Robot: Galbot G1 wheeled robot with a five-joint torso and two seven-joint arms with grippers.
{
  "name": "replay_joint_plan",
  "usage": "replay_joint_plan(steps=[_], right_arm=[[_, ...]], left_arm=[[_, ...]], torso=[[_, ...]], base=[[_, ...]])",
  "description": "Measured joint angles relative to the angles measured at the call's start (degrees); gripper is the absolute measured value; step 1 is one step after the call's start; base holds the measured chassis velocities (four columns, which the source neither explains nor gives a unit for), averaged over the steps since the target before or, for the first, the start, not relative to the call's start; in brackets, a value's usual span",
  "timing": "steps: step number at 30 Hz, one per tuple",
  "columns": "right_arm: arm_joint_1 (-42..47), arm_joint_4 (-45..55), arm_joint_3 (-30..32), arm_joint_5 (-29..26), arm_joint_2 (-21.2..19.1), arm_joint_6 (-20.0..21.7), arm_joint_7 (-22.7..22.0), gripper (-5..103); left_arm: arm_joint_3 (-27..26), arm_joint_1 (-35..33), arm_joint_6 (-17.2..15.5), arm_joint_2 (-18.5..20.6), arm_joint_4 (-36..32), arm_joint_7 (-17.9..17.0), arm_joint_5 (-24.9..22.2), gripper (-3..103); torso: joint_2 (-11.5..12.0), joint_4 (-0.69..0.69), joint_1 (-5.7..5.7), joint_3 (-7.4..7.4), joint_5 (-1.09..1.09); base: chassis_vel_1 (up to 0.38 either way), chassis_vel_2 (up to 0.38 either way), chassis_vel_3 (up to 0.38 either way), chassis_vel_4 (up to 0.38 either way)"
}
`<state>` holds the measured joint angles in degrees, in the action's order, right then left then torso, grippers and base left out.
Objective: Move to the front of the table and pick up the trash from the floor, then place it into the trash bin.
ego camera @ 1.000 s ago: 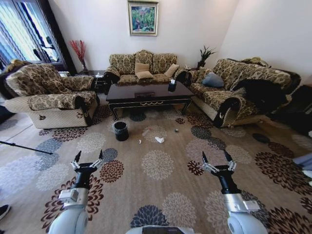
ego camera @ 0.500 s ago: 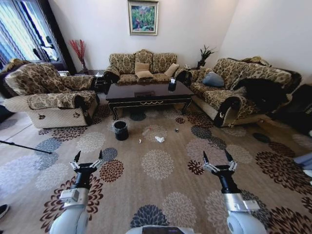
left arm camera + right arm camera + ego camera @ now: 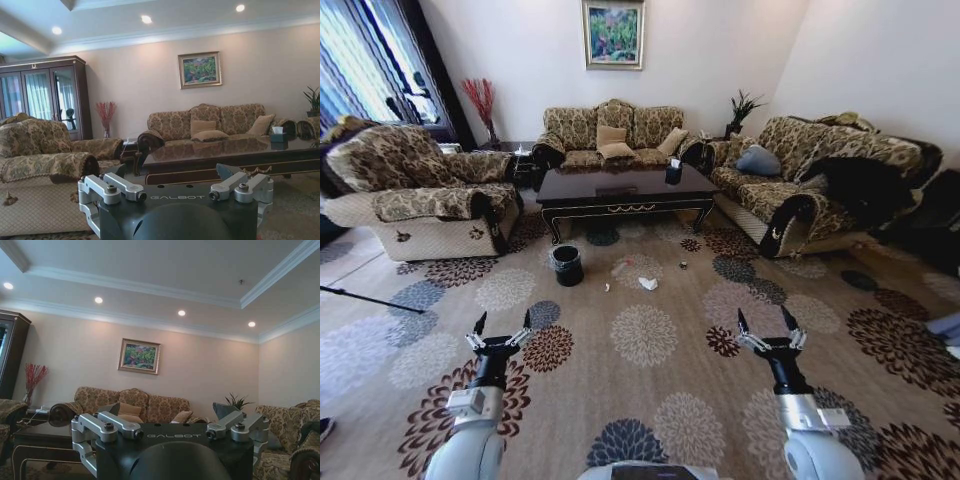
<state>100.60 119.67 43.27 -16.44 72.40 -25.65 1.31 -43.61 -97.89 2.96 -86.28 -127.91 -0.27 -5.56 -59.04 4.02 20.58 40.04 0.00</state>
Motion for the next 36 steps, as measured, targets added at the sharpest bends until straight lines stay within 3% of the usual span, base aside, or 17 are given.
replay_joint_plan(steps=[36], right_arm=[[-0.8,-1.0,-0.2,2.3,-0.5,0.5,0.0,100]], left_arm=[[0.1,-1.4,0.9,-0.6,-1.4,0.4,0.8,100]], torso=[[9.9,0.0,-4.33,-5.56,0.0]], base=[[0.0,0.0,0.0,0.0]])
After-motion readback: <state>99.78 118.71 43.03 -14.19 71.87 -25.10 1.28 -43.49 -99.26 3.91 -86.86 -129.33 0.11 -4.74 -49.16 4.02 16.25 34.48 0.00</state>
